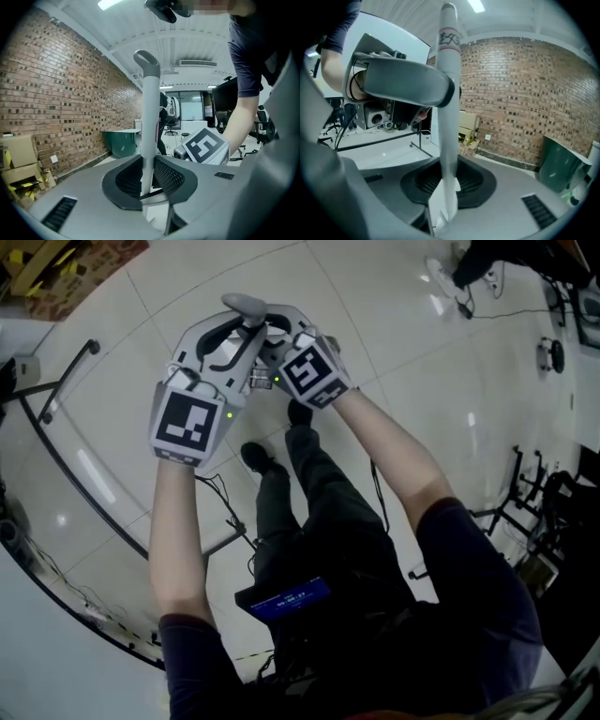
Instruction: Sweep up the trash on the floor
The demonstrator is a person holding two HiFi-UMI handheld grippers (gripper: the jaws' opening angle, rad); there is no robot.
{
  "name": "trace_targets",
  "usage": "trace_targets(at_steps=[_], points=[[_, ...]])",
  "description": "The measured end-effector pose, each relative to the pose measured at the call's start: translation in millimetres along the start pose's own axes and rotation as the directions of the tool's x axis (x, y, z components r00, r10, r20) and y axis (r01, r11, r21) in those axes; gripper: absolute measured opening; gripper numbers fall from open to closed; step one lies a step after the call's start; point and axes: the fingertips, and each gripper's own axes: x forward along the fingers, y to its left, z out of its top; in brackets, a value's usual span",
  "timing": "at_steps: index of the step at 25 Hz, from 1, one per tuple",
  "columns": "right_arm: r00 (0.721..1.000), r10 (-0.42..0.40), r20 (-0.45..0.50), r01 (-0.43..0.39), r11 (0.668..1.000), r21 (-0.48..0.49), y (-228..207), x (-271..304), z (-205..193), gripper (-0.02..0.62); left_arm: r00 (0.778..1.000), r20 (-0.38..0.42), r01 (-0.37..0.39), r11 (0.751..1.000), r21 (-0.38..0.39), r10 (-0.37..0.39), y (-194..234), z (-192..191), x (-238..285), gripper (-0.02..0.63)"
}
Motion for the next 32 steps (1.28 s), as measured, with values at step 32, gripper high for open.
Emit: trace_targets(at_steps=[32], points=[[0.995,0.086,-0.051,-0.091,0.990,-0.107,59,-28,36,0.101,1.000,-0.019,0.012,0.999,0.050,-0.011,-30,23,-63,0.074]])
